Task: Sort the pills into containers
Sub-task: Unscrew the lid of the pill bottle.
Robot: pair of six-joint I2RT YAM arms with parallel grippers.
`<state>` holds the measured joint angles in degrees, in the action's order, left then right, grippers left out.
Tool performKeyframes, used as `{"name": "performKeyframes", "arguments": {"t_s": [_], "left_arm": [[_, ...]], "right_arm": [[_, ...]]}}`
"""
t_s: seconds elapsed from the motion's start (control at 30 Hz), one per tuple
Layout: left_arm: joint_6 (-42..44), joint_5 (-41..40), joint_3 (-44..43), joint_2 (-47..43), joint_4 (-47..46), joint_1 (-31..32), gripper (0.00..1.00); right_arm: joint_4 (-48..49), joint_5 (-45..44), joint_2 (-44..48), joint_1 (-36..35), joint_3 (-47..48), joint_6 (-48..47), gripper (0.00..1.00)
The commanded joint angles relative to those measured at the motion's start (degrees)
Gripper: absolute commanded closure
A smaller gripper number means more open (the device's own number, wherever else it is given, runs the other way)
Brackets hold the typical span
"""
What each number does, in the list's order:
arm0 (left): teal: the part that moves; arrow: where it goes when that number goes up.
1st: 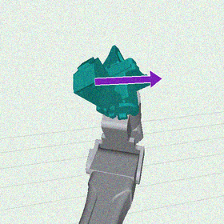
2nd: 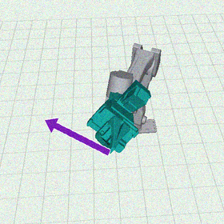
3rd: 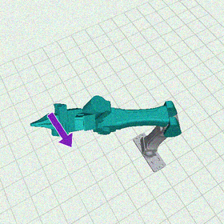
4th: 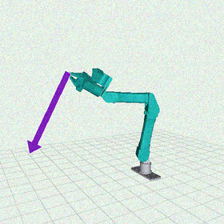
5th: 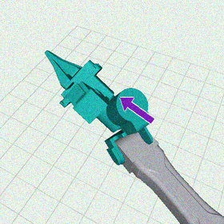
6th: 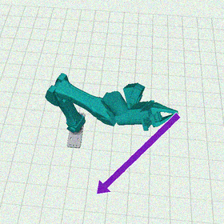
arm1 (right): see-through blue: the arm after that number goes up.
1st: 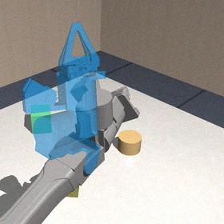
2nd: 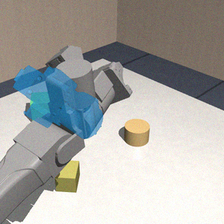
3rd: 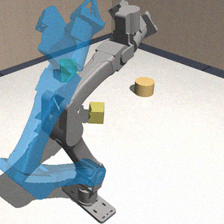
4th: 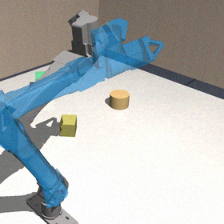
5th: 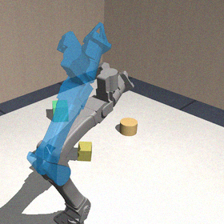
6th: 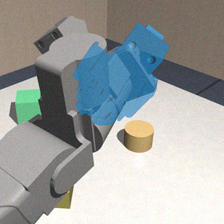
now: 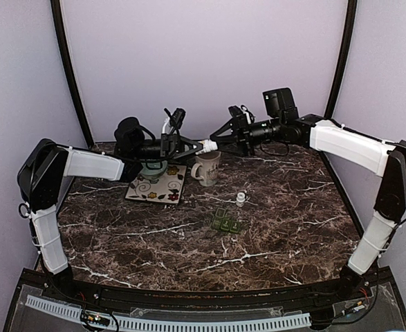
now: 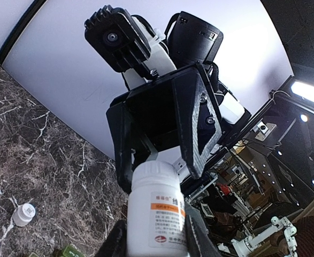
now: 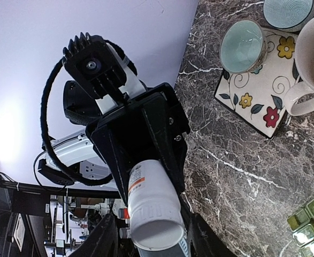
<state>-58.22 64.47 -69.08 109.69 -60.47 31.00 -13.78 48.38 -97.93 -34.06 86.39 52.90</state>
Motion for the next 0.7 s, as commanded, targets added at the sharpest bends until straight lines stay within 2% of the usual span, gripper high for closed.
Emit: {"name": "performKeyframes", "arguments": {"t_s": [0.0,0.13,0.27,0.4,0.67], "left_arm": [[1.01,0.74,-2.35,-1.62,-0.70,-0.05,1.00],[0.87,0.72,-2.87,-1.24,-0.62,-0.02,1.00],[0.38,0.72,-3.09,-1.01,-0.95,0.00,1.00],[-4.87,0.74,-2.97,-0.11,-5.94,-0.02,1.00],[-22.47,2.11,-5.27,3.62,-21.83,0.02,1.00]], "right_arm": [[2.74,1.79,-0.92,0.32,2.36,0.18,0.59],[2.86,2.29,-1.29,0.23,2.31,0.14,0.69],[2.00,2.01,-1.21,0.21,2.62,-1.45,0.84],[-1.56,0.79,-1.01,0.01,4.63,-9.41,0.99],[-4.20,-2.88,1.90,-0.61,4.40,-31.41,1.00]]}}
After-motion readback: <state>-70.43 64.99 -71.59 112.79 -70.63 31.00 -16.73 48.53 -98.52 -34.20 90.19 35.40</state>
